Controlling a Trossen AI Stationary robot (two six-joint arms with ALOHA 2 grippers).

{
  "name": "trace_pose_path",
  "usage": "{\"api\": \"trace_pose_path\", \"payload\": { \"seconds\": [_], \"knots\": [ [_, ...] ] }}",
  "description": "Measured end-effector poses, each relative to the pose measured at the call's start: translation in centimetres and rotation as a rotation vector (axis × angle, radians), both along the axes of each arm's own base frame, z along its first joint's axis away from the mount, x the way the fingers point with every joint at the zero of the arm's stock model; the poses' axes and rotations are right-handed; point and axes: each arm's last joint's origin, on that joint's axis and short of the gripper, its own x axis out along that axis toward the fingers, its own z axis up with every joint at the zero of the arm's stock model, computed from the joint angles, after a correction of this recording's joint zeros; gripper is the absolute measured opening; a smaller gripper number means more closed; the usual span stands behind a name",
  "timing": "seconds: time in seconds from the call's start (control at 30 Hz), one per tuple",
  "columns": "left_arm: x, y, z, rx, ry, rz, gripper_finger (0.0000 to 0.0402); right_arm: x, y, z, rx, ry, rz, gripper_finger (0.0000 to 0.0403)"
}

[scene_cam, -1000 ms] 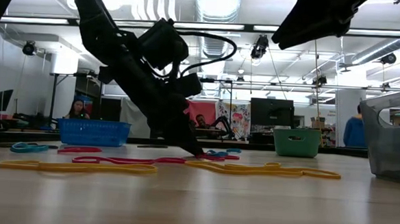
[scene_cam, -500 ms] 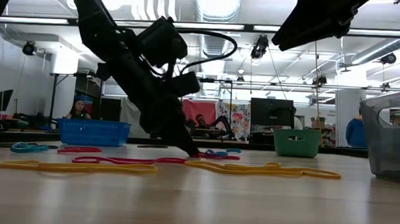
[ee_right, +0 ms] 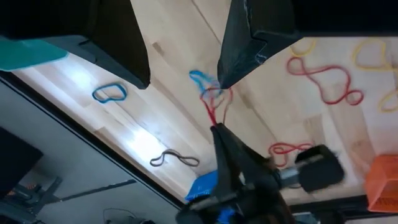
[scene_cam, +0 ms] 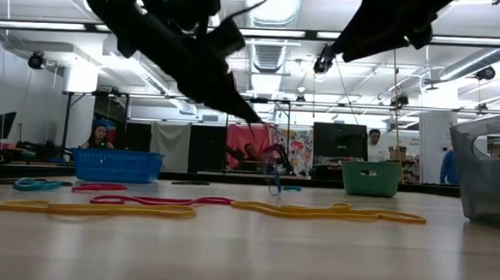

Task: Sort rubber bands into baskets
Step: Put the top right orange rubber band into the right blue bin

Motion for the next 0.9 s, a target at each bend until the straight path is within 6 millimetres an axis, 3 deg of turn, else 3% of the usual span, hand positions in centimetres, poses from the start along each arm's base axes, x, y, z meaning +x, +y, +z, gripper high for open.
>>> {"api": "trace_pose_path", "payload": {
  "seconds": [0.33,0.6,0.9],
  "knots": [
    [-0.4,-0.3,1.8,-0.013,-0.065,-0.045,0.0000,2.6,-0.3,-1.5,-0.128,-0.038,0.098,0.0185],
    [-0.4,-0.9,2.2,-0.034,-0.098,-0.101,0.0000,4.4,-1.9,-2.9,-0.083,-0.003,0.094,0.0185],
    [-0.2,-1.0,2.6,-0.035,-0.134,-0.104,0.0000,6.1,-3.4,-4.1,0.019,0.015,0.201,0.0185]
  ]
}}
